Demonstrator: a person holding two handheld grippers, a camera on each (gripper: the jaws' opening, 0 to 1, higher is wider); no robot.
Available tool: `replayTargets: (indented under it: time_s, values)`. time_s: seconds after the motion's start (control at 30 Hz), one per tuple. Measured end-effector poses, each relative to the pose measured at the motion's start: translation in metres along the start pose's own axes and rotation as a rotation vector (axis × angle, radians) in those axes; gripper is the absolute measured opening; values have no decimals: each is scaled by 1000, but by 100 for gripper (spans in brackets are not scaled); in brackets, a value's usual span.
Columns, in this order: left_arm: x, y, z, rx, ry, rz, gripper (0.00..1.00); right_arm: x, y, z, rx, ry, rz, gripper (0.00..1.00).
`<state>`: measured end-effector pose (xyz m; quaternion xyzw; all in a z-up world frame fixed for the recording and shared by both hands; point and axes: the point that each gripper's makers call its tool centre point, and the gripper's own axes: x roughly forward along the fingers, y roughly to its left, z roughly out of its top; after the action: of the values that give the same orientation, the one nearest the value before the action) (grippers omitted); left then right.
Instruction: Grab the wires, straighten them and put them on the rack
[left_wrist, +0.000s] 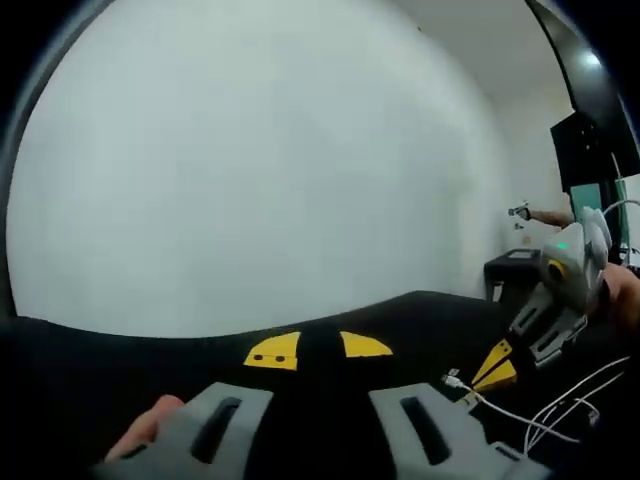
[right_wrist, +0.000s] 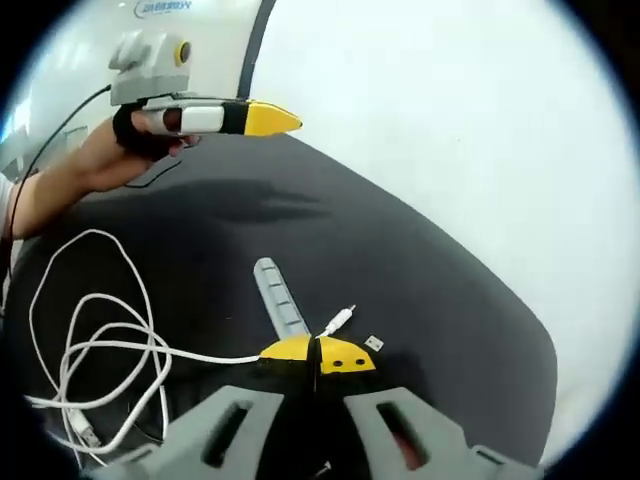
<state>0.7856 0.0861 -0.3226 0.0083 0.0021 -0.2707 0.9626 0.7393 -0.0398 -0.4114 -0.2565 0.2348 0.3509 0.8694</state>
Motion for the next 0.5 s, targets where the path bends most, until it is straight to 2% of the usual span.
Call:
replayTargets:
  time_s: [0.07,0.2,0.33,0.5]
  values:
    - [2,0,-1,6,3,-3,16,1,4,-1,-56,31,-14,0]
    - [3,-1,-4,7,15,-5,16,4,2,-1,-35,49,-29,0]
    - [14,-4,-8,17,39,-16,16,4,6,-3,-146,120,-64,0]
    - [13,-12,-11,32,53,-33,16,7,9,-6,-160,204,-28,0]
